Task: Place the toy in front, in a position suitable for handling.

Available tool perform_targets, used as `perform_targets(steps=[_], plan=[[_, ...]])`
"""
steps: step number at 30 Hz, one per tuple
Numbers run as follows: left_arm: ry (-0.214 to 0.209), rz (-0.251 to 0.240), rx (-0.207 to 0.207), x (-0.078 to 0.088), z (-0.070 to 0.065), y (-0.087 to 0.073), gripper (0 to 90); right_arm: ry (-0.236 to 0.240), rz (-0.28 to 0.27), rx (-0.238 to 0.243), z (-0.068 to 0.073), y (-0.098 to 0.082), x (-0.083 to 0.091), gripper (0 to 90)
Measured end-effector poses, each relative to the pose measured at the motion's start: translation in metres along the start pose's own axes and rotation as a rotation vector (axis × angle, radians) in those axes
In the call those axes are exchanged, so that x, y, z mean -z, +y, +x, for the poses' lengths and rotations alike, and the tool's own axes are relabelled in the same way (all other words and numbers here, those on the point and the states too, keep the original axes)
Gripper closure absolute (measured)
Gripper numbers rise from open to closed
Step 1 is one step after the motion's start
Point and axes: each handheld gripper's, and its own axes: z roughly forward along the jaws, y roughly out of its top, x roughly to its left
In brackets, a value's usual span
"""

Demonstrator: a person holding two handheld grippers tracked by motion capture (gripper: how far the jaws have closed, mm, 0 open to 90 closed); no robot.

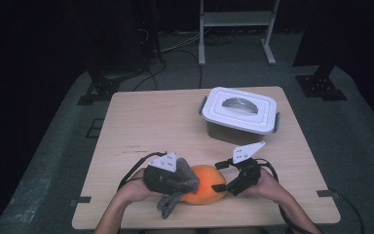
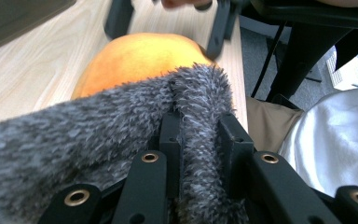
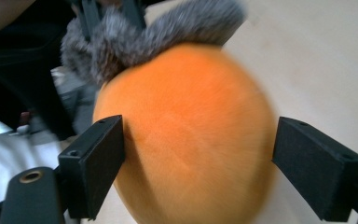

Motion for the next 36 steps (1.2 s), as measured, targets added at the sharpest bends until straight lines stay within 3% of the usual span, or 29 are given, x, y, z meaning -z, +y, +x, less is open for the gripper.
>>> perform_targets(steps=[3,6,8,11,14,17,20,23,28,31,36], plan=[[0.006,-0.01,0.006,0.0,0.001,0.0,74.3,-0.007,0.017,0.006,0.001,-0.001,-0.005,32.7],[0.008,-0.028,0.009,0.004,0.003,0.003,74.4,-0.057,0.017,0.089,0.004,0.001,-0.001,48.0],[0.029,-0.041,0.007,0.008,0.006,0.009,74.5,-0.101,0.015,0.124,0.006,0.004,0.001,51.5],[0.082,-0.046,0.004,0.013,0.011,0.018,74.5,-0.195,0.024,0.221,0.005,0.012,0.003,53.3],[0.117,-0.058,0.012,0.009,0.019,0.024,74.4,-0.198,0.032,0.264,0.002,0.018,0.004,52.6],[0.114,-0.014,0.012,-0.007,0.023,0.022,74.4,-0.182,0.021,0.231,-0.006,0.012,0.001,51.7],[0.079,-0.031,0.02,-0.013,0.023,0.017,74.4,-0.17,0.029,0.221,-0.012,0.004,0.003,51.9],[0.077,-0.013,0.007,-0.011,0.018,0.012,74.4,-0.163,0.031,0.224,-0.013,-0.002,0.007,51.9],[0.112,0.019,0.033,0.002,0.015,-0.006,74.3,-0.168,0.031,0.224,-0.013,-0.002,0.007,51.3],[0.116,0.002,0.047,0.007,0.016,-0.009,74.4,-0.167,0.028,0.217,-0.013,-0.001,0.007,50.8],[0.094,-0.054,0.035,0.003,0.016,0.004,74.4,-0.186,0.039,0.264,-0.003,0.001,0.003,48.6]])
